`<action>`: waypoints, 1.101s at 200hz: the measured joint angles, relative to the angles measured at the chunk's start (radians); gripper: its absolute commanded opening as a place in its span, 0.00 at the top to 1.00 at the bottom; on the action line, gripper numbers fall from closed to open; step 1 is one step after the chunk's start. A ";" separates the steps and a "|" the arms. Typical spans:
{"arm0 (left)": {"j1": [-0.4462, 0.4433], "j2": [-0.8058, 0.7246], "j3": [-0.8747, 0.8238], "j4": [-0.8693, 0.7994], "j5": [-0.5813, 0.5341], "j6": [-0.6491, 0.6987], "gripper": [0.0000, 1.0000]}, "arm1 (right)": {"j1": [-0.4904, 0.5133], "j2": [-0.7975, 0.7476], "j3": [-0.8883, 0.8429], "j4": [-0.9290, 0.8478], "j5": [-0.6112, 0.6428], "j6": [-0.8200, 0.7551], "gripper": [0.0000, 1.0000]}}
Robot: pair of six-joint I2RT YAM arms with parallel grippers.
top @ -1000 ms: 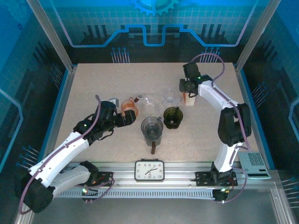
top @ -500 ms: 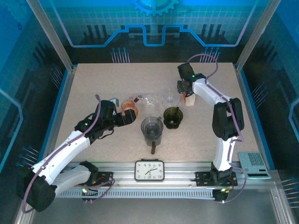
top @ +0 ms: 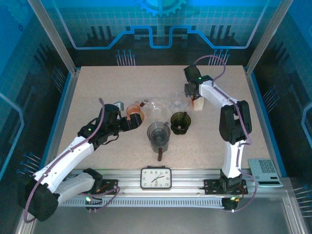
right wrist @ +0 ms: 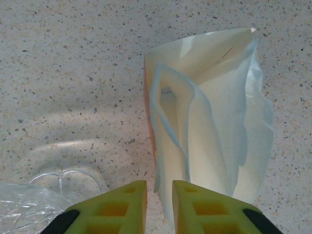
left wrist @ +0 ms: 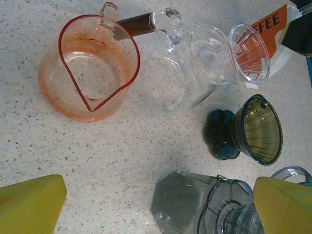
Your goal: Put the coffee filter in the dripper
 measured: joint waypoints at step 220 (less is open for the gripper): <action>0.006 0.003 -0.001 0.005 0.019 -0.004 0.01 | 0.019 -0.092 -0.126 0.000 0.057 -0.041 1.00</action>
